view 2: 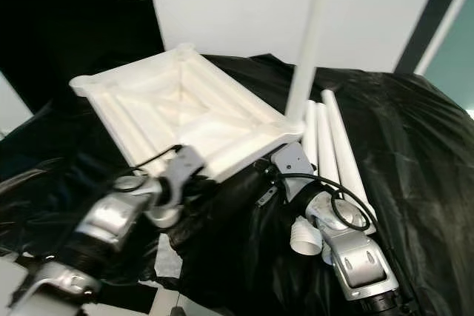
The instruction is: Building children table
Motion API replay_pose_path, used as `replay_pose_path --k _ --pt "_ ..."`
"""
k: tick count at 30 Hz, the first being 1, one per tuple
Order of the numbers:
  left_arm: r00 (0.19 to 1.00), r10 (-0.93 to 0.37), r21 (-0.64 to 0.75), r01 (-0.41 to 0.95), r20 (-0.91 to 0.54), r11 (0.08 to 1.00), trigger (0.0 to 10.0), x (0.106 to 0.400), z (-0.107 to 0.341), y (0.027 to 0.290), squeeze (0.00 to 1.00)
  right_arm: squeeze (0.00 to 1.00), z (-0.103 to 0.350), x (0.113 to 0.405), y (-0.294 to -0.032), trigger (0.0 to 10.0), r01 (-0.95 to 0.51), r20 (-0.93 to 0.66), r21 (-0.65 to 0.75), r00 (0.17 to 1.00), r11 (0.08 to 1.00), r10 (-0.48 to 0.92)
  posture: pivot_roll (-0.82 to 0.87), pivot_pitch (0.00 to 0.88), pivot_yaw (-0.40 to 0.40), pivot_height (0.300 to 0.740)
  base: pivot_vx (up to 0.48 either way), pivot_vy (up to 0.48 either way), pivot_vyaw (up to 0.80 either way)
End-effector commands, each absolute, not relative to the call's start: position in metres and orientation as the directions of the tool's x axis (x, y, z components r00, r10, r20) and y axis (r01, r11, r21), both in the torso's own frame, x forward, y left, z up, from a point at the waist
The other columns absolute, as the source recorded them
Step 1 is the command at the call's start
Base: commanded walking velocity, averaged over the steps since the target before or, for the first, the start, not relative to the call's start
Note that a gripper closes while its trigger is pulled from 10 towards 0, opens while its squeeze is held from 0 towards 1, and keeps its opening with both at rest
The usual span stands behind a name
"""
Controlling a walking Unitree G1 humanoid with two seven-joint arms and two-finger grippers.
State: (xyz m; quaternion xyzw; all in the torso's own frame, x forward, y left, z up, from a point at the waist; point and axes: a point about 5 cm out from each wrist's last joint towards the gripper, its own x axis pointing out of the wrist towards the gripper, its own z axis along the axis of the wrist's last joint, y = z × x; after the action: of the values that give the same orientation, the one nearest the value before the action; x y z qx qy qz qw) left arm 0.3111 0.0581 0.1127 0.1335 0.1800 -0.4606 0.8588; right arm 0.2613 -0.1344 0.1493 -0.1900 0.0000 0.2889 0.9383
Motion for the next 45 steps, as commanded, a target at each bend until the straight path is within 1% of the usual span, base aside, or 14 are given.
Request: replay_pose_path --k 1,2,8,9,13,16,17,20,24,26,30,35,38,45 --pt "0.499 -0.794 -0.053 0.835 -0.348 0.548 4.1 0.311 0.120 0.030 0.00 0.00 0.150 0.261 -0.137 10.0 -0.531 -0.115 -0.364 0.841 0.765 0.529 -0.04 0.000 -0.016 0.740 0.000 0.000 0.00" --pt "0.506 -0.794 -0.062 0.830 -0.336 0.555 9.9 0.312 0.123 0.028 0.00 0.00 0.150 0.260 -0.137 10.0 -0.529 -0.114 -0.363 0.842 0.767 0.527 -0.04 0.000 -0.014 0.740 0.000 0.000 0.00" --pt "0.518 -0.798 -0.051 0.828 -0.308 0.558 10.0 0.313 0.125 0.035 0.00 0.00 0.149 0.259 -0.137 10.0 -0.524 -0.114 -0.360 0.846 0.772 0.521 -0.04 0.000 -0.010 0.740 0.000 0.000 0.00" --pt "0.505 -0.815 -0.078 0.835 -0.284 0.545 10.0 0.311 0.126 0.037 1.00 0.00 0.149 0.259 -0.137 10.0 -0.523 -0.114 -0.358 0.847 0.773 0.520 -0.04 0.000 -0.010 0.740 0.000 0.000 0.00" --pt "0.434 -0.873 -0.129 0.874 -0.224 0.468 10.0 0.300 0.127 0.042 1.00 0.00 0.148 0.259 -0.136 10.0 -0.523 -0.115 -0.355 0.847 0.775 0.519 -0.03 0.000 -0.013 0.740 0.000 0.000 0.00" --pt "0.379 -0.915 -0.108 0.913 -0.138 0.394 10.0 0.291 0.137 0.042 1.00 0.00 0.147 0.260 -0.135 10.0 -0.526 -0.116 -0.353 0.845 0.774 0.521 -0.02 0.000 -0.020 0.740 0.000 0.000 0.00" --pt "0.337 -0.937 -0.091 0.935 -0.088 0.344 10.0 0.286 0.144 0.045 0.00 0.00 0.147 0.260 -0.134 10.0 -0.529 -0.117 -0.352 0.843 0.772 0.525 -0.01 0.000 -0.024 0.740 0.000 0.000 0.00" --pt "0.265 -0.964 -0.069 0.961 -0.026 0.266 10.0 0.280 0.154 0.051 0.00 0.00 0.147 0.262 -0.133 10.0 -0.535 -0.118 -0.352 0.840 0.768 0.530 -0.01 0.000 -0.029 0.740 0.000 0.000 0.00" --pt "0.161 -0.987 -0.041 0.986 0.011 0.160 10.0 0.276 0.165 0.078 0.00 0.00 0.148 0.264 -0.131 10.0 -0.545 -0.118 -0.354 0.833 0.760 0.541 0.00 0.000 -0.033 0.740 0.000 0.000 0.00" --pt "0.146 -0.989 -0.011 0.989 -0.012 0.146 10.0 0.276 0.164 0.092 0.00 0.00 0.147 0.264 -0.130 10.0 -0.546 -0.118 -0.354 0.832 0.759 0.543 0.00 0.000 -0.033 0.740 0.000 0.000 0.00" --pt "0.129 -0.989 -0.001 0.992 -0.066 0.129 10.0 0.276 0.160 0.100 0.00 0.00 0.147 0.264 -0.130 10.0 -0.546 -0.118 -0.354 0.831 0.759 0.543 0.00 0.000 -0.033 0.740 0.000 0.000 0.00" --pt "0.103 -0.953 -0.005 0.994 -0.284 0.108 10.0 0.278 0.139 0.125 0.00 0.00 0.147 0.264 -0.130 10.0 -0.545 -0.115 -0.354 0.832 0.760 0.543 -0.01 0.000 -0.028 0.740 0.000 0.000 0.00" --pt "0.101 -0.930 -0.011 0.994 -0.354 0.112 10.0 0.278 0.133 0.135 0.00 0.00 0.147 0.264 -0.129 10.0 -0.544 -0.113 -0.352 0.833 0.762 0.542 -0.01 0.000 -0.026 0.740 0.000 0.000 0.00" --pt "0.067 -0.920 -0.051 0.994 -0.386 0.094 10.0 0.274 0.131 0.150 0.00 0.00 0.147 0.264 -0.130 10.0 -0.542 -0.112 -0.351 0.834 0.763 0.541 -0.01 0.000 -0.026 0.740 0.000 0.000 0.00"
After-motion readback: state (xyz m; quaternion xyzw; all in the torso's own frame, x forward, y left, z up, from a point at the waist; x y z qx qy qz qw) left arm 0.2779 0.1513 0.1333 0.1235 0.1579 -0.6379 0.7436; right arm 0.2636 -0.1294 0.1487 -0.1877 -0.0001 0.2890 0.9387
